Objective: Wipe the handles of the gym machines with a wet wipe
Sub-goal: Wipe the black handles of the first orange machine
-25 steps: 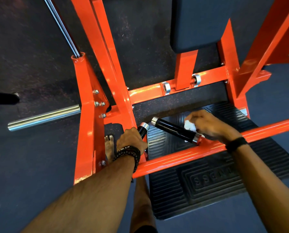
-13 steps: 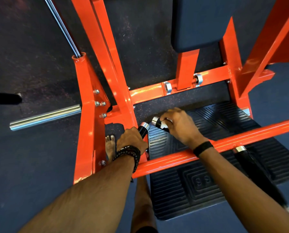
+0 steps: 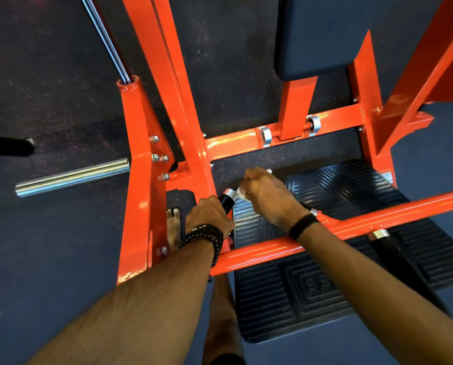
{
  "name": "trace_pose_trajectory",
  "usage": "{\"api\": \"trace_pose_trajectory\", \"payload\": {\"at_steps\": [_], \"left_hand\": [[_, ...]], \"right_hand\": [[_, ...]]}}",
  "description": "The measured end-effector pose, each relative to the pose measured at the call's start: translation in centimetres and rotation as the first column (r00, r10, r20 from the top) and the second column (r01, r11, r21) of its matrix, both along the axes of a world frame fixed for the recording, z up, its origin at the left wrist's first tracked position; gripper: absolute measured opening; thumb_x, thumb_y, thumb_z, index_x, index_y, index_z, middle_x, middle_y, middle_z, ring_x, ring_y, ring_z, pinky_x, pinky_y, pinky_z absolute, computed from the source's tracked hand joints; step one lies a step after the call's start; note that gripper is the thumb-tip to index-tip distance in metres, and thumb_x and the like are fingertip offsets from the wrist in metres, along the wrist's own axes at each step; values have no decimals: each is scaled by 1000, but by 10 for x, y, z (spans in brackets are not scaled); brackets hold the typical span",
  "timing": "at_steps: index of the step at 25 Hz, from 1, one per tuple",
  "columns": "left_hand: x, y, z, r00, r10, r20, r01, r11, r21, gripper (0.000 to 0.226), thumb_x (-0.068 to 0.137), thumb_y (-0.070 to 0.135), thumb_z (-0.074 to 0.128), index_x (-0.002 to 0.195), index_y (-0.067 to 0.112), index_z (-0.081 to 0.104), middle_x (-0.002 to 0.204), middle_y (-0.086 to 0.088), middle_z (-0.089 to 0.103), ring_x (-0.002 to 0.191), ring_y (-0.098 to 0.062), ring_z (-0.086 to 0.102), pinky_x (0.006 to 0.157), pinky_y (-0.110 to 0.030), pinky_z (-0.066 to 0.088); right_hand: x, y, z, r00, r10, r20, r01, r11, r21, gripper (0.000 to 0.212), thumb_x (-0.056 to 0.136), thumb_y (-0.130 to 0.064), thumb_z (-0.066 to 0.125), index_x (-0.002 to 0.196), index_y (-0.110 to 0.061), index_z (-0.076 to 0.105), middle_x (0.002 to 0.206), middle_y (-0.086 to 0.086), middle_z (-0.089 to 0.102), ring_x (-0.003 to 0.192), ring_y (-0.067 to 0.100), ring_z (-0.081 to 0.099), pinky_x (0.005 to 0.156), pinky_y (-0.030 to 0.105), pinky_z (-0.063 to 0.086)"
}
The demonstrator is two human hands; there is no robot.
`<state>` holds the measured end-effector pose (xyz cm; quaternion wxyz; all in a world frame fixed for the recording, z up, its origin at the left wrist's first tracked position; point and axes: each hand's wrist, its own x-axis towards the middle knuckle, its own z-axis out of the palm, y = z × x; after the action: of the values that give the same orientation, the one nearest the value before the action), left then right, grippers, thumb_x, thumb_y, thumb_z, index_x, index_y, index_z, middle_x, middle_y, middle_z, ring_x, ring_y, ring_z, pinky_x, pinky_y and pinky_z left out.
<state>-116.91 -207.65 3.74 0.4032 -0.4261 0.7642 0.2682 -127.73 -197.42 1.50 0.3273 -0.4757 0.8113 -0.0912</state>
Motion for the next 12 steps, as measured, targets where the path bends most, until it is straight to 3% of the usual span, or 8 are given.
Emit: {"api": "trace_pose_trajectory", "payload": {"at_steps": [4,7,9,12], "left_hand": [[-1,-1,3,1000,-7,3,7,1000,-7,40,82,21,67,121,15,59,117,-7,65,112,-29,62,92,-37,45],[-1,-2,5,1000,-26,-1,26,1000,-12,39,83,21,65,122,16,60,117,-6,66,112,-28,63,90,-35,44],[-1,-2,6,1000,-30,1,30,999,-14,39,84,22,66,122,17,60,118,-5,66,112,-27,63,89,-35,44],[-2,-1,5,1000,-26,3,26,999,-20,41,84,24,67,123,18,59,119,-4,66,114,-26,63,92,-35,44]], "right_hand": [[-14,44,20,999,-9,52,6,998,55,12,81,-3,63,86,-13,67,98,8,60,94,28,60,77,31,48],[-22,89,44,995,-7,98,3,999,46,16,73,-2,63,78,-17,65,86,1,61,88,28,63,75,36,54],[-20,85,44,998,2,56,-3,1000,13,20,70,4,67,77,-15,65,84,4,60,83,30,62,70,35,52],[-4,38,22,1000,22,-9,-23,1000,-17,26,73,8,65,93,-9,66,96,11,61,89,31,59,78,37,46]]}}
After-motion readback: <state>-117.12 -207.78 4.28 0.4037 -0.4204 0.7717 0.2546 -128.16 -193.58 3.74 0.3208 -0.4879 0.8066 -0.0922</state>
